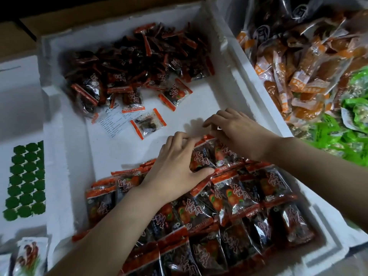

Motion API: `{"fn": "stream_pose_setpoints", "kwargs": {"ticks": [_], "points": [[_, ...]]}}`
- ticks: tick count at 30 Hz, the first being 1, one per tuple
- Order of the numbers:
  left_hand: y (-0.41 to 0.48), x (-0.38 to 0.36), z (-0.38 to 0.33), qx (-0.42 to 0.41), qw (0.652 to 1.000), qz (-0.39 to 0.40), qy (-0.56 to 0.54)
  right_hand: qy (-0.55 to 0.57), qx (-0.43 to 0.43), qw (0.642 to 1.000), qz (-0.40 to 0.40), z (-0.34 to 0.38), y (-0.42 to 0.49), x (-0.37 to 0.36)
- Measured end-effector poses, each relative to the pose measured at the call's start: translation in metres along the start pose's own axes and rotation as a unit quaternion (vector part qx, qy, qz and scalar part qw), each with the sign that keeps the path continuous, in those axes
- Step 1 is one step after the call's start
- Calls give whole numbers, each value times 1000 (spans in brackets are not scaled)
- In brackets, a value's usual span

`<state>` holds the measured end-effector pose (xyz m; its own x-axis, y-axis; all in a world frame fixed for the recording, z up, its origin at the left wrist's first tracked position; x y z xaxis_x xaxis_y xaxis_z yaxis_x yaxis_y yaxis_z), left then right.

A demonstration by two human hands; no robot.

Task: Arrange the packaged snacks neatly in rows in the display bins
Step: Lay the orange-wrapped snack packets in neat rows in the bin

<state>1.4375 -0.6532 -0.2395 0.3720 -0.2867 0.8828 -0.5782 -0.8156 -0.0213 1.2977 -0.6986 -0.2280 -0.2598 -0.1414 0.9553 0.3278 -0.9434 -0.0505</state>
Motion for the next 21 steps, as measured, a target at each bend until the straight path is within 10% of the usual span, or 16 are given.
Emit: {"fn": "stream_pose_setpoints", "kwargs": {"ticks": [21], "points": [[14,38,116,180,978,-102,21,-26,-60,998,10,35,111,-32]]}}
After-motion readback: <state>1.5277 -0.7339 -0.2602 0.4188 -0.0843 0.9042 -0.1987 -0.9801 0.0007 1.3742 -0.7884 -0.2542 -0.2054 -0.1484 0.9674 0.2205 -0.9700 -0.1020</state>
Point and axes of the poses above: each hand's wrist, its own y-axis towards the middle knuckle, its own x-axis out of the back of the hand, z = x × y, the point moved 5 cm from there along y, towards the middle knuckle, and after that the axes turned 12 degrees about -x, right-handed, at the moved point
